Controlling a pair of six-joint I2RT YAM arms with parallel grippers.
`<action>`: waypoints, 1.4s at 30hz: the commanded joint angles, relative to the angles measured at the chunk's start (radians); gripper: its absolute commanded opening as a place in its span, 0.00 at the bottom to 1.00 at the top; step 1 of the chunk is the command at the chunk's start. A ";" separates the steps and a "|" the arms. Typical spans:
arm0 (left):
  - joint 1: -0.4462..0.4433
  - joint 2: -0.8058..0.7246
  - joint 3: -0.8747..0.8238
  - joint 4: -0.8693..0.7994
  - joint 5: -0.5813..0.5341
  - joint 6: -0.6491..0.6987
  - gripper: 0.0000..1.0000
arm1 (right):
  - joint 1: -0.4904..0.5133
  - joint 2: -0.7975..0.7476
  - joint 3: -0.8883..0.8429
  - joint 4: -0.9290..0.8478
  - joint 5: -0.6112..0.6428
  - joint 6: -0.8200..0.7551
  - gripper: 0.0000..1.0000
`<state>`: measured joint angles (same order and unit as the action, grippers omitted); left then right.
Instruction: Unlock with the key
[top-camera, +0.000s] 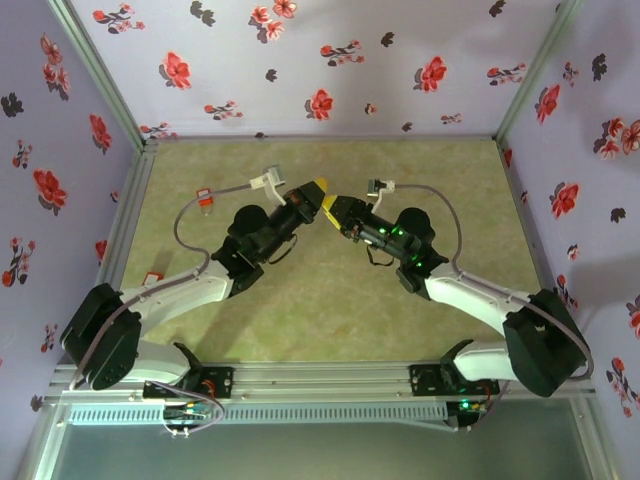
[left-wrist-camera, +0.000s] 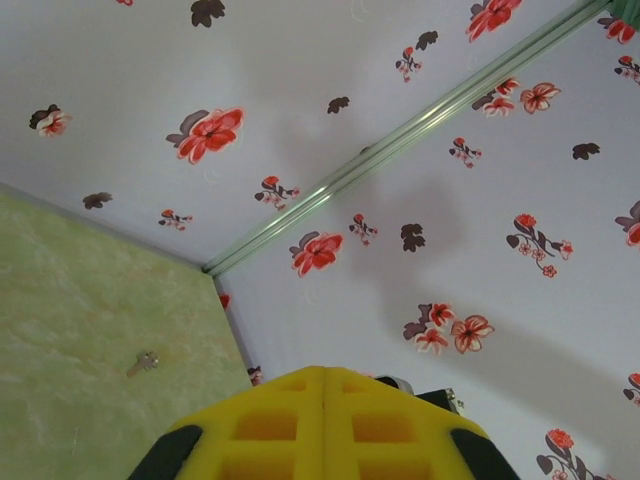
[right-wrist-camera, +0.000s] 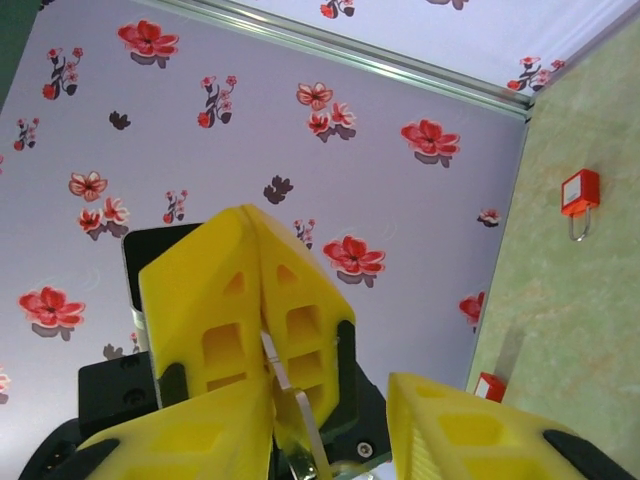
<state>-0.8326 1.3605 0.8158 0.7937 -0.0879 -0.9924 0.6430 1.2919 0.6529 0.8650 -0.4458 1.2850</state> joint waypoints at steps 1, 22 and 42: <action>-0.008 0.009 -0.009 0.062 -0.027 -0.006 0.00 | 0.012 0.004 0.024 0.061 -0.013 0.010 0.28; 0.092 -0.060 -0.028 -0.176 -0.082 -0.053 0.69 | 0.018 -0.107 0.106 -0.381 0.010 -0.149 0.00; 0.811 0.622 0.950 -1.672 0.056 0.760 0.81 | 0.020 -0.185 0.306 -1.248 0.270 -0.515 0.00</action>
<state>-0.0364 1.8954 1.6398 -0.7223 -0.0914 -0.3786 0.6556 1.1004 0.9367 -0.3550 -0.1902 0.7994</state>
